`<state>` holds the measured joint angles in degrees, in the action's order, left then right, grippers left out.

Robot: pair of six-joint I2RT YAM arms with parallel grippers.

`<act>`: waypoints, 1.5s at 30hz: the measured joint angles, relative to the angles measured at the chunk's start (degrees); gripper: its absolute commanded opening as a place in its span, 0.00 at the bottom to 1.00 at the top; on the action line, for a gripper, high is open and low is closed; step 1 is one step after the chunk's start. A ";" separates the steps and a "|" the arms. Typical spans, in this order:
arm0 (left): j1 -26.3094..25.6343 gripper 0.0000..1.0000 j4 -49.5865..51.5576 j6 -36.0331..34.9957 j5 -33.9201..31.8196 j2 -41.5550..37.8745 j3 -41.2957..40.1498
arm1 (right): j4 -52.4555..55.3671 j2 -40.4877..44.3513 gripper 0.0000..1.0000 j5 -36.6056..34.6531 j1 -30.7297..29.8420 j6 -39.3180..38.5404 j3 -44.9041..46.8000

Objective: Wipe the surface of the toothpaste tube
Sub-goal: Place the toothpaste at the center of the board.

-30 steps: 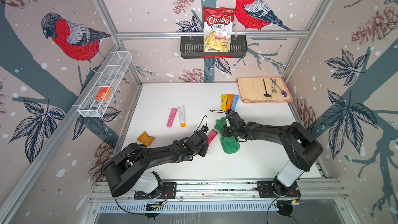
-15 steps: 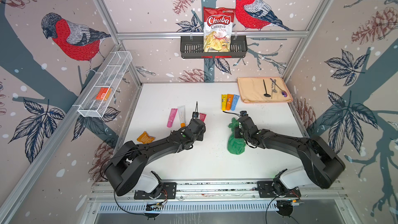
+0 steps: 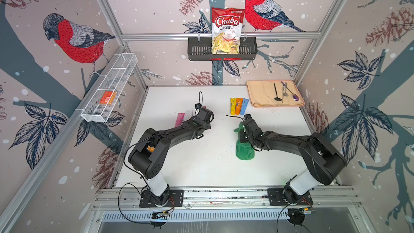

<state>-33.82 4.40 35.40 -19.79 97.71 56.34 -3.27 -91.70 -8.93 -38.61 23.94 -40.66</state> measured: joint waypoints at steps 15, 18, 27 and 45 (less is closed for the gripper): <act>3.52 0.25 1.07 2.21 0.48 1.51 -1.66 | 1.16 -2.23 0.10 -1.33 -1.29 -0.22 -2.05; 4.39 0.26 1.18 2.21 1.11 1.88 -1.66 | 1.16 -2.29 0.10 -1.55 -1.40 -0.24 -2.08; 5.99 0.33 1.16 2.10 5.07 4.28 -1.60 | 1.27 -3.17 0.10 -1.77 -1.64 -0.48 -2.93; -2.84 0.80 5.75 -2.82 7.43 2.58 14.62 | -1.18 6.75 0.09 -1.60 1.90 0.28 5.16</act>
<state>-36.67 10.15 32.58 -12.36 100.29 70.96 -4.45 -84.95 -10.52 -36.71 24.23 -35.51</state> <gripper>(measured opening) 0.800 0.132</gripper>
